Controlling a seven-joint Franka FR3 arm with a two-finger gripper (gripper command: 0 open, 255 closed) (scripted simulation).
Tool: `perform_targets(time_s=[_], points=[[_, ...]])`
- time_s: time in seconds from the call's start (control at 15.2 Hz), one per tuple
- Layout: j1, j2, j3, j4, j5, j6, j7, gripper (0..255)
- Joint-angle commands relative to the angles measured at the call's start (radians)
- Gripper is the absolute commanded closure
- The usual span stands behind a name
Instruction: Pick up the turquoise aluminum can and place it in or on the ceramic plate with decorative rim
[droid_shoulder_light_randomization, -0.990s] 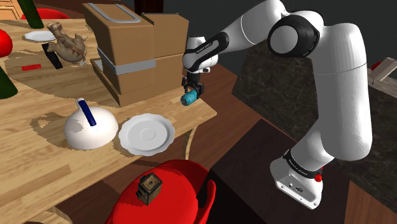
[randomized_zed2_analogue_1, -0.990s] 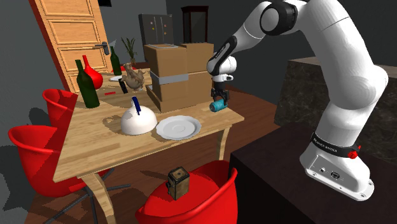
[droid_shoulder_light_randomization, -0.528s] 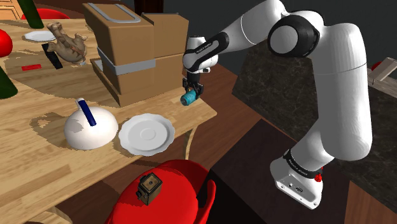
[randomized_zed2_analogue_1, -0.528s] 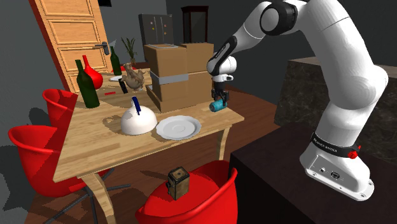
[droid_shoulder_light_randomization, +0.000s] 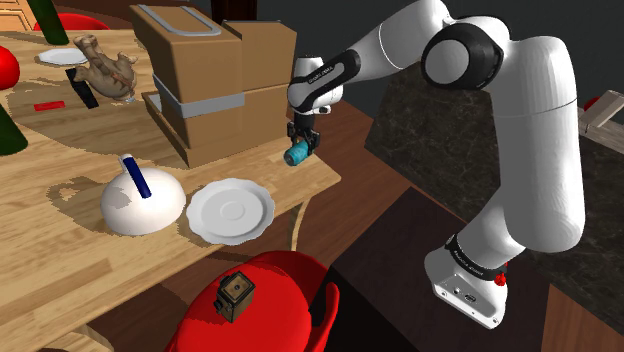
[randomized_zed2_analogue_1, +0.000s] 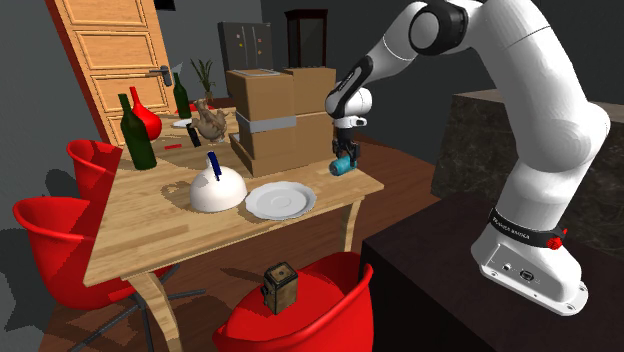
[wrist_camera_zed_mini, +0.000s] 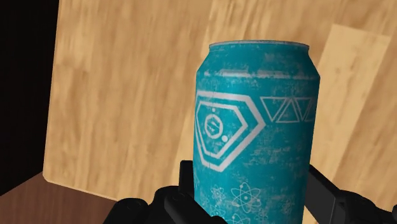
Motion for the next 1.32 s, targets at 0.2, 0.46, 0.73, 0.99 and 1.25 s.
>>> perform_targets(time_s=[0.2,0.46,0.73,0.99,1.25], points=[[0.005,-0.044,-0.005,-0.006,-0.007,-0.038,0.005,255],[0.008,-0.080,-0.010,-0.005,-0.013,-0.074,0.008,255],[0.011,-0.114,-0.014,-0.002,-0.019,-0.111,0.012,255],[0.014,-0.146,-0.018,0.005,-0.026,-0.149,0.015,255],[0.062,-0.174,-0.004,-0.031,-0.028,-0.140,0.075,255]])
